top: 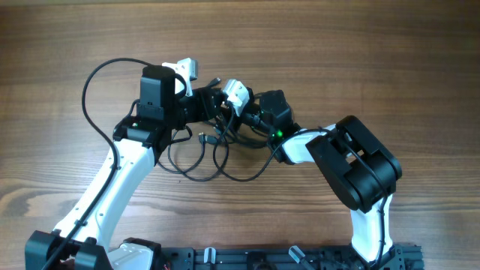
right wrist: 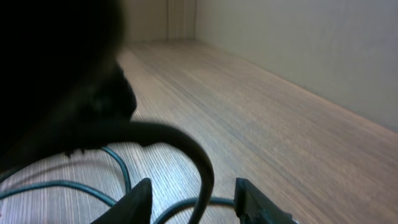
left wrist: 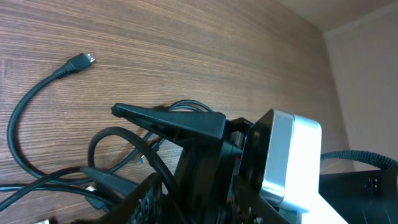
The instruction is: Untangle cables
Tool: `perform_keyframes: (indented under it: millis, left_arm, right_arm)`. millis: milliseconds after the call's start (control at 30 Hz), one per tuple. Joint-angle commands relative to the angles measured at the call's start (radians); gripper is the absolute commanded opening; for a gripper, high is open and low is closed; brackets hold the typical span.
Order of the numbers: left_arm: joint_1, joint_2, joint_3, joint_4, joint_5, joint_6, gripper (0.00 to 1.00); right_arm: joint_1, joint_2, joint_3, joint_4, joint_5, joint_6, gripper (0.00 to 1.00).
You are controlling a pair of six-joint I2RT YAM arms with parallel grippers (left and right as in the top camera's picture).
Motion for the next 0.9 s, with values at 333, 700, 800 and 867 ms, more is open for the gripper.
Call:
perform_keyframes:
  millis: [333, 700, 800, 867]
  left_arm:
    - [-0.043, -0.003, 0.007, 0.048, -0.004, -0.020, 0.52]
    - [0.109, -0.004, 0.007, -0.113, -0.068, -0.043, 0.63]
    - [0.109, -0.003, 0.007, -0.224, -0.163, -0.005, 0.63]
    - [0.109, -0.003, 0.006, -0.268, -0.162, 0.037, 0.65]
  right_arm:
    - [0.023, 0.019, 0.029, -0.022, -0.061, -0.022, 0.04]
    - [-0.071, -0.208, 0.029, -0.111, -0.194, 0.180, 0.04]
    - [-0.050, -0.331, 0.029, -0.264, -0.061, 0.116, 0.04]
    - [-0.040, -0.438, 0.029, -0.392, 0.064, 0.064, 0.04]
